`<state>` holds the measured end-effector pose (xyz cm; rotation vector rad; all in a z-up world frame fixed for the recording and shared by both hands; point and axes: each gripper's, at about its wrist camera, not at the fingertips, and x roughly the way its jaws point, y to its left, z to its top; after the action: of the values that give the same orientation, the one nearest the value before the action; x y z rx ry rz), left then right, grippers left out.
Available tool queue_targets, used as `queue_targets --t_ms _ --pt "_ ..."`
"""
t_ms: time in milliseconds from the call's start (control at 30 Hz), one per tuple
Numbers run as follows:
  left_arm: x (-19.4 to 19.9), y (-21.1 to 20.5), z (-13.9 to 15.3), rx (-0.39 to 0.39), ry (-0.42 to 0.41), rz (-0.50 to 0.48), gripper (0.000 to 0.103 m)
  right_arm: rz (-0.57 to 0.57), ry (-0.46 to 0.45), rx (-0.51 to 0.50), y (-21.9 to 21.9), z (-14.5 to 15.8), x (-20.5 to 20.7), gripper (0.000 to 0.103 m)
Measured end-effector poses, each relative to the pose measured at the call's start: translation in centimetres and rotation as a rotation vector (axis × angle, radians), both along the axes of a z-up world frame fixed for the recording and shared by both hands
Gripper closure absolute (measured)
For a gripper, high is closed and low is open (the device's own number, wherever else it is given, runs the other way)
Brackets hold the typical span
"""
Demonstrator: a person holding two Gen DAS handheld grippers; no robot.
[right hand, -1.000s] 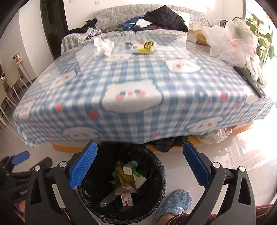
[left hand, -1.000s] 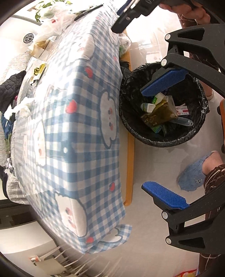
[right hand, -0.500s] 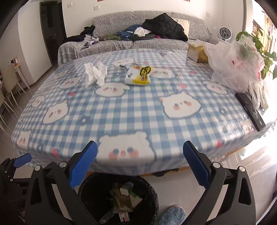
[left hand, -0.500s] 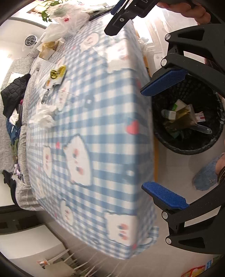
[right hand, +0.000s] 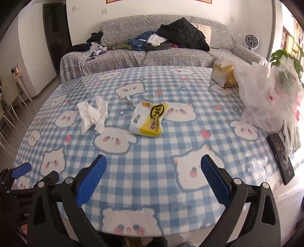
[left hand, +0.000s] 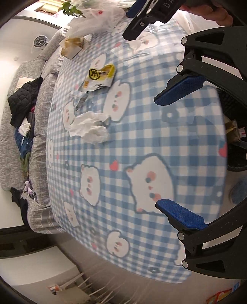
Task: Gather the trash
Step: 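Grasp the crumpled white tissue with the left tool while the right tool grasps the yellow snack wrapper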
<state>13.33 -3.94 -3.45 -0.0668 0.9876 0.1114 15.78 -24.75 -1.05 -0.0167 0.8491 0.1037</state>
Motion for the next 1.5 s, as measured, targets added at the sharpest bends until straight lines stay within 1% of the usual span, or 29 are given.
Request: queue_targets --t_ms 133,333,433,600,667,800,900,1067,1133,1167,1200,1233,1300,1333,1367,1433,1500 --pt "2.5 -0.2 -0.2 0.006 0.001 -0.008 0.006 -0.004 0.021 0.000 -0.2 -0.7 2.8 0.008" --pt "6.5 -0.1 -1.3 0.001 0.014 -0.014 0.006 0.007 0.042 -0.006 0.1 -1.8 6.7 0.008" --pt "9.0 0.3 -2.1 -0.016 0.023 -0.011 0.006 0.003 0.054 -0.007 0.1 -2.4 8.8 0.008" --pt "12.9 0.2 -3.0 -0.036 0.019 -0.027 0.006 -0.022 0.086 0.034 -0.4 -4.1 12.5 0.008" --pt "14.5 0.1 -3.5 -0.050 0.020 -0.037 0.006 -0.028 0.108 0.047 -0.6 -4.9 13.7 0.011" --pt "17.5 -0.3 -5.0 -0.029 0.049 -0.049 0.007 -0.025 0.114 0.032 -0.6 -5.8 15.4 0.014" --pt "18.7 -0.3 -5.7 -0.030 0.056 -0.052 0.008 -0.024 0.140 0.050 -0.9 -6.5 16.3 0.018" --pt "19.6 -0.4 -6.1 -0.011 0.050 -0.039 0.011 0.017 0.172 0.030 0.0 -7.6 16.8 0.030" --pt "19.9 -0.6 -6.0 0.006 0.050 -0.037 0.016 0.027 0.165 0.003 0.5 -7.7 16.6 0.036" --pt "20.0 -0.8 -5.9 0.009 0.051 -0.039 0.022 0.031 0.164 -0.006 0.7 -7.8 16.6 0.037" --pt "20.1 -0.9 -5.8 0.011 0.052 -0.041 0.031 0.040 0.162 -0.011 1.0 -7.8 16.5 0.041" --pt "20.2 -1.1 -5.6 0.008 0.055 -0.047 0.035 0.044 0.161 -0.012 1.1 -7.8 16.5 0.043" --pt "20.3 -1.3 -5.3 0.007 0.058 -0.048 0.051 0.056 0.160 -0.022 1.4 -7.8 16.3 0.050" --pt "20.3 -1.5 -5.3 0.014 0.056 -0.047 0.059 0.064 0.158 -0.031 1.6 -7.8 16.2 0.052" --pt "20.2 -1.6 -5.2 0.020 0.052 -0.046 0.063 0.070 0.156 -0.036 1.8 -7.8 16.2 0.056" --pt "20.2 -1.8 -5.1 0.026 0.045 -0.048 0.084 0.073 0.153 -0.048 2.0 -7.7 16.1 0.067" --pt "20.1 -2.0 -5.0 0.014 0.047 -0.058 0.090 0.070 0.155 -0.038 1.8 -7.7 16.2 0.074"
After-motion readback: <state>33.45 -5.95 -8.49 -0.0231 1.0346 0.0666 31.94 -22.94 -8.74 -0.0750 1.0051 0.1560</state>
